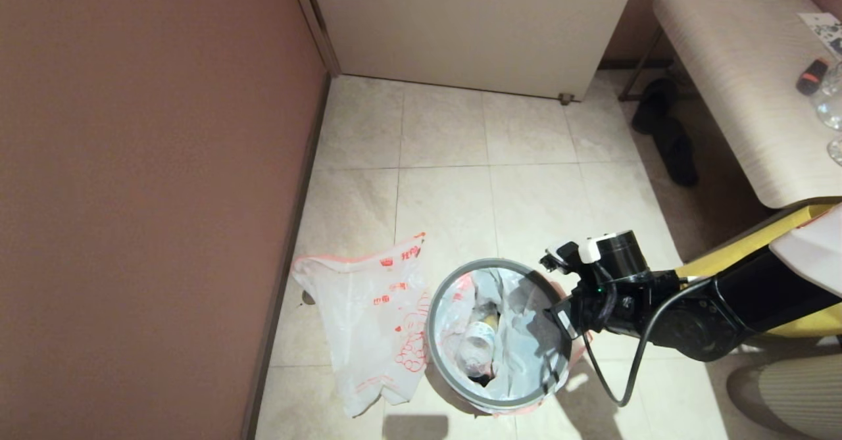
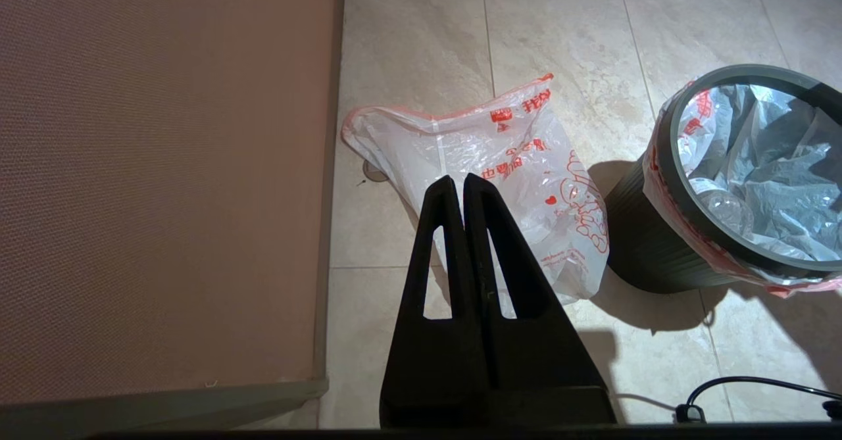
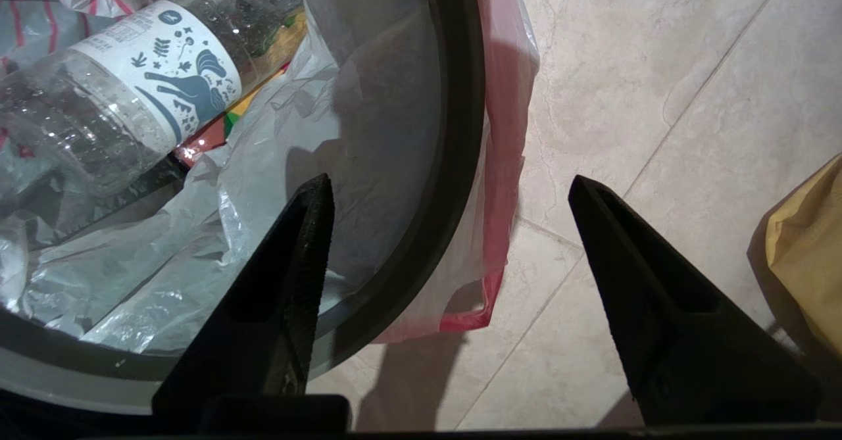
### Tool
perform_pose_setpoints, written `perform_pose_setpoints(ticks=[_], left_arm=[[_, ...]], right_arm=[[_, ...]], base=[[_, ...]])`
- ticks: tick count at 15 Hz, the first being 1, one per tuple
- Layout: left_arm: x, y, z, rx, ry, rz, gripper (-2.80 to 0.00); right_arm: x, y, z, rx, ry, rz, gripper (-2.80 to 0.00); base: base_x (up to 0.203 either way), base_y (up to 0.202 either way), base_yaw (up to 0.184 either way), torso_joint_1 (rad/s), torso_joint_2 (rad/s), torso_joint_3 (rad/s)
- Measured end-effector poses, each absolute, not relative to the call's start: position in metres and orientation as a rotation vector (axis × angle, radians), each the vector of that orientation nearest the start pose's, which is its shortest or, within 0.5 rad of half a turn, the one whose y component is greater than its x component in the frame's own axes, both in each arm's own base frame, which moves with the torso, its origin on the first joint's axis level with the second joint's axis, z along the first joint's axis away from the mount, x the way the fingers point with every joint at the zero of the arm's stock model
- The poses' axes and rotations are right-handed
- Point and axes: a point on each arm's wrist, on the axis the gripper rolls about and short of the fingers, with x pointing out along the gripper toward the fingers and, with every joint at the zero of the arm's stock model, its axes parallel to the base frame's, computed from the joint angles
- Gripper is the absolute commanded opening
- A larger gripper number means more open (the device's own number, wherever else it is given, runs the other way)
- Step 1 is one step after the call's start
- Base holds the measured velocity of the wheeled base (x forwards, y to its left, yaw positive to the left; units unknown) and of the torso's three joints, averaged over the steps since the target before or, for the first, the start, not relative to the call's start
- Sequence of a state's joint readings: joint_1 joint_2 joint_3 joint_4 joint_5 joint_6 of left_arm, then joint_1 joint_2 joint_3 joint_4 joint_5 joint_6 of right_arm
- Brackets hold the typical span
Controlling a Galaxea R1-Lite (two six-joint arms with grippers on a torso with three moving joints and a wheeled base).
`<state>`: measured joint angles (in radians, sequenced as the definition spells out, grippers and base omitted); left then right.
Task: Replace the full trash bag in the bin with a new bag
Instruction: Place the trash can ring on the floor
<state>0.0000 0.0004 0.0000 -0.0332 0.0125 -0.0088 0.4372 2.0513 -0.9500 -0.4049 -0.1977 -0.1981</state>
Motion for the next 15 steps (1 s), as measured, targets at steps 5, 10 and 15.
perform_pose_setpoints(ticks=[5,10,15], left_arm=[[-0.023,0.0,0.079,-0.009,-0.033,0.013,-2.8],[-0.023,0.0,0.079,-0.009,-0.033,0.012,-2.8],[-0.023,0.0,0.079,-0.009,-0.033,0.012,-2.8]], right_arm=[[0.347,0.157,0.067,-0.427,0.644,0.272,-2.8],[0.355,0.16,0.055,-0.434,0.66,0.267,-2.8],[0.358,0.16,0.055,-0.438,0.655,0.252,-2.8]], base=[[0.0,0.0,0.0,0.0,0.0,0.0],[0.0,0.0,0.0,0.0,0.0,0.0],[0.0,0.0,0.0,0.0,0.0,0.0]])
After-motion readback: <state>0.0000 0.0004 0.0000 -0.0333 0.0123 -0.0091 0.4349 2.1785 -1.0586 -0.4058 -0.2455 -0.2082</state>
